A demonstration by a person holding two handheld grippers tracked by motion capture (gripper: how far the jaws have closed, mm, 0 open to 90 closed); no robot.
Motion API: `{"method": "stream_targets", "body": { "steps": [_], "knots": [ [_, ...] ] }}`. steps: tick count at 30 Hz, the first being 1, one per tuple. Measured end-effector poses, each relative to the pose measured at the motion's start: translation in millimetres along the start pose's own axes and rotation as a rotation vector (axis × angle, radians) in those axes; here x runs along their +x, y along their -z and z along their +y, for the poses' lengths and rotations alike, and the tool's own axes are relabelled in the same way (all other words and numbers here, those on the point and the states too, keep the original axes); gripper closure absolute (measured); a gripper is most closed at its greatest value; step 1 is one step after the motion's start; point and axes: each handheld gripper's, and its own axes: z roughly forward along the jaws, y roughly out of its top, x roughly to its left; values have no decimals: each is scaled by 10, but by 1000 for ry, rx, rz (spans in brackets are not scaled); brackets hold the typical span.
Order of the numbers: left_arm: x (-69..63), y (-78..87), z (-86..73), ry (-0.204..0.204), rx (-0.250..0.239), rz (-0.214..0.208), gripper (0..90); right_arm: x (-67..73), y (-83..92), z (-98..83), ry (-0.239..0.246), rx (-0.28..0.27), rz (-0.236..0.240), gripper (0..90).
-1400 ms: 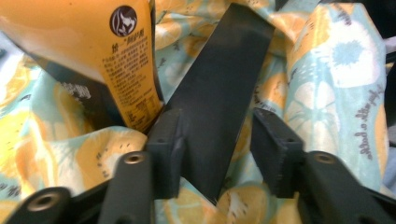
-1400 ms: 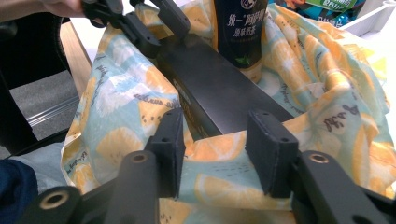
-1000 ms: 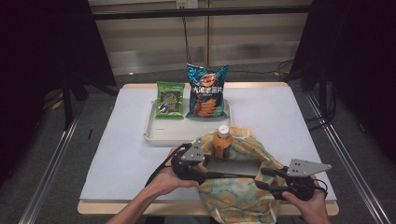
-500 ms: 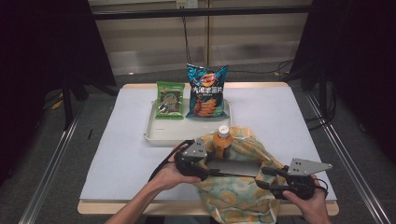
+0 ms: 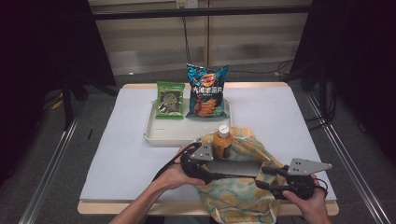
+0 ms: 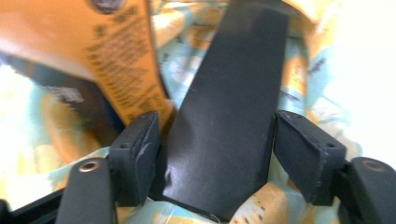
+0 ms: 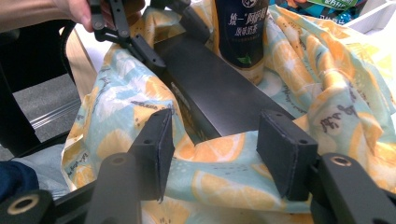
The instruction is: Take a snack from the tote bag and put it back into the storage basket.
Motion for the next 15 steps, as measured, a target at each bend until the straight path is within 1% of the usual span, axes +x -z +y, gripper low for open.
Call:
{"method": "stream_targets", "body": {
  "steps": [2, 4, 5, 8, 9, 10, 11, 12, 13, 15],
  "knots": [
    [-25, -28, 3, -16, 14, -7, 335, -7, 4, -2, -5, -2, -2, 451],
    [-31, -51, 0, -20, 23, -21, 346, -8, 3, -3, -5, -2, -2, 449],
    [-35, -58, 0, -22, 28, -20, 345, -8, 2, -3, -5, -2, -2, 448],
    [-26, -71, -2, -31, 24, -42, 358, -9, -1, -3, -4, -5, -4, 443],
    [-30, -71, -3, -27, 24, -43, 358, -8, 1, -3, -7, -3, -3, 440],
    [-30, -81, -2, -31, 23, -54, 361, -8, 1, -2, -8, -4, -1, 433],
    [-44, -94, -2, -29, 31, -48, 362, -10, -3, -2, -7, -5, -5, 426],
    [-47, -114, -5, -36, 25, -53, 361, -12, -6, -4, -11, -5, -7, 423],
    [-60, -127, -5, -44, 42, -54, 362, -16, -6, -4, -12, -4, -6, 420],
    [-75, -177, -12, -44, 48, -62, 360, -22, -4, -3, -15, -6, -9, 411]
  ]
}}
